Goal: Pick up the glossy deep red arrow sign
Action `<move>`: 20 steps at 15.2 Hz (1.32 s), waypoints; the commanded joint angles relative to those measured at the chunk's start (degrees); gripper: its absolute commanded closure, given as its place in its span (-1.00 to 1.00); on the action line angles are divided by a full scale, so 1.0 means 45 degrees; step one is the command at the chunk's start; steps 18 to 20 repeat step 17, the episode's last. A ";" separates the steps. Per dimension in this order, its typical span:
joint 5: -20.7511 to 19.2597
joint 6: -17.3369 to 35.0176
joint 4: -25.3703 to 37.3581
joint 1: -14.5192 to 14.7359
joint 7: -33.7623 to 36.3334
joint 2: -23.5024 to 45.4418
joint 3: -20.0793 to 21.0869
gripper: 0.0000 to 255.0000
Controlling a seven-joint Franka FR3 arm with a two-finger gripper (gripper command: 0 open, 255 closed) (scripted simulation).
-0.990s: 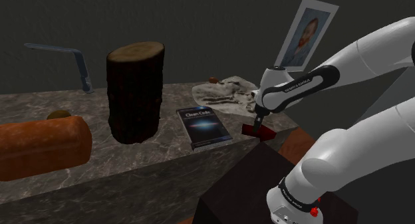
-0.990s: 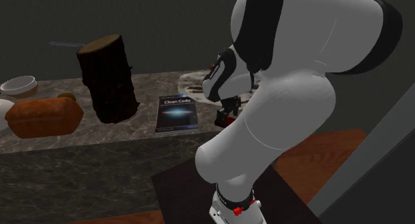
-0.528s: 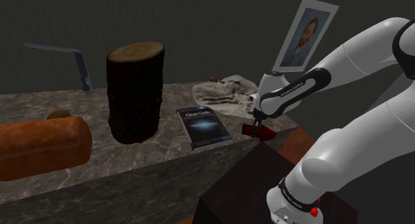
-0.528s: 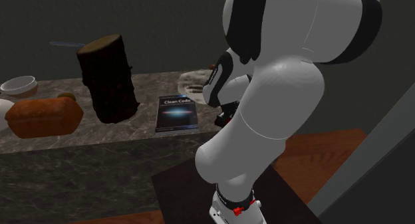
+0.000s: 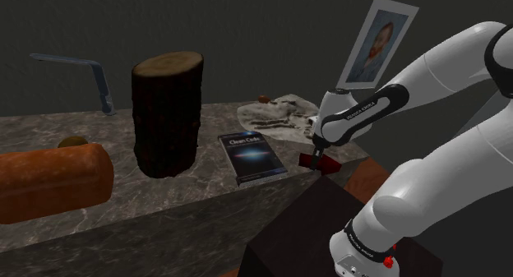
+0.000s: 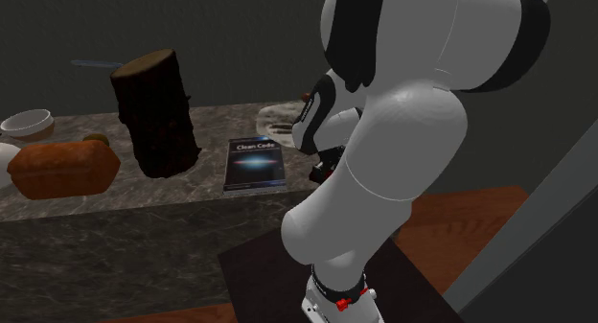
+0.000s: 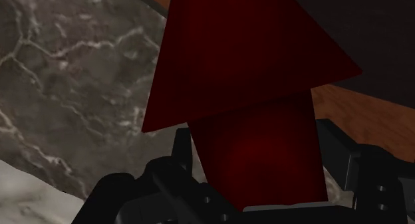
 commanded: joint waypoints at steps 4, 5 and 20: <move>-0.0006 -0.1099 0.0117 -0.0093 -0.0012 -0.0981 0.0176 1.00; 0.0006 -0.1372 0.0157 -0.0110 -0.0022 -0.1216 0.0223 1.00; 0.0296 -0.3990 0.0766 -0.0189 -0.0186 -0.3240 0.0732 1.00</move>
